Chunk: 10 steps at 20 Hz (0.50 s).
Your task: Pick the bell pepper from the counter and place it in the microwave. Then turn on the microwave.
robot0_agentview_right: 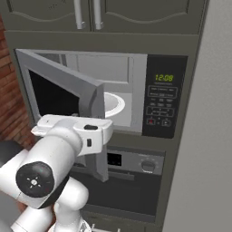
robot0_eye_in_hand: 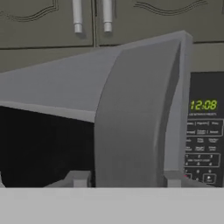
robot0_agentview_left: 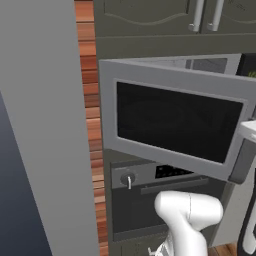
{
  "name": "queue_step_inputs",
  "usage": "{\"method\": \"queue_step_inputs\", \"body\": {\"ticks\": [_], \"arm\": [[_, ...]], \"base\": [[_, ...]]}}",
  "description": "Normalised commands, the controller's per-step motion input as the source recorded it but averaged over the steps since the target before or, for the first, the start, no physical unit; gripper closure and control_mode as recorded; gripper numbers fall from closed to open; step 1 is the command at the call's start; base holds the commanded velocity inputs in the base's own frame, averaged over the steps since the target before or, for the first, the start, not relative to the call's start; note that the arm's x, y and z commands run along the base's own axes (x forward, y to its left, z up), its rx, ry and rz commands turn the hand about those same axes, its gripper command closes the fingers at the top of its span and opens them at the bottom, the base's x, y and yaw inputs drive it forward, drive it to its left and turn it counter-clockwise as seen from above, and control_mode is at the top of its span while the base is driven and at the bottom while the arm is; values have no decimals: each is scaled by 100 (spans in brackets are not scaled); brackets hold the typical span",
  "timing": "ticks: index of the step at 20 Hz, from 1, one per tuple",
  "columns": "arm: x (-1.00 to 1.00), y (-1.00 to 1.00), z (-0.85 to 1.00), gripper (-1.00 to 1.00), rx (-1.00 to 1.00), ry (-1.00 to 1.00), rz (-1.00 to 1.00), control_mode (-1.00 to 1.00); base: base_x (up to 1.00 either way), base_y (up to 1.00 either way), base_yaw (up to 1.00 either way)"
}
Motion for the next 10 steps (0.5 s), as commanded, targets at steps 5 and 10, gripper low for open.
{"method": "queue_step_inputs", "body": {"ticks": [5, 10], "arm": [[-32, 37, 0, 100, -6, -3, 7, -100], [-37, 41, 0, 100, -7, -5, 9, -100]], "base": [[0, 0, 0], [0, 0, 0]]}}
